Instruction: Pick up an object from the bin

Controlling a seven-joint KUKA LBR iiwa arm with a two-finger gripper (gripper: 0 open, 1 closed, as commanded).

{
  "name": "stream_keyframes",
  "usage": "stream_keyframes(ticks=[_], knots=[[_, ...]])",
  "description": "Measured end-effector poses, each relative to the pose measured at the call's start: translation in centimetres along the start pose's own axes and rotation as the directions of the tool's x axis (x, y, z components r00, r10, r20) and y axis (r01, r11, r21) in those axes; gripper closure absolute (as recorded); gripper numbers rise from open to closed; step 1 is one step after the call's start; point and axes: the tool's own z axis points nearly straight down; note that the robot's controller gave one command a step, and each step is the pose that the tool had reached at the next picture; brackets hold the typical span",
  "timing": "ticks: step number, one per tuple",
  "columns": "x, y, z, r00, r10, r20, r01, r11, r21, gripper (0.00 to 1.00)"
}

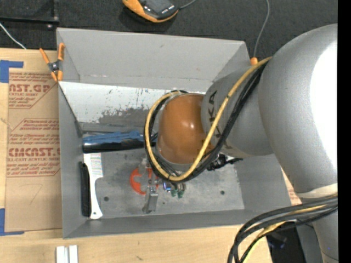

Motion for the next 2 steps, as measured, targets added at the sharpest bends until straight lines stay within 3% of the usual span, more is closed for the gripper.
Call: stream_keyframes(ticks=[1, 2], knots=[[-1.1, 3.0, 2.5, 0.991, -0.13, 0.012, 0.13, 0.992, 0.001, 0.0], [-3.9, 0.0, 3.1, 0.904, -0.427, 0.004, 0.427, 0.904, 0.0, 0.0]])
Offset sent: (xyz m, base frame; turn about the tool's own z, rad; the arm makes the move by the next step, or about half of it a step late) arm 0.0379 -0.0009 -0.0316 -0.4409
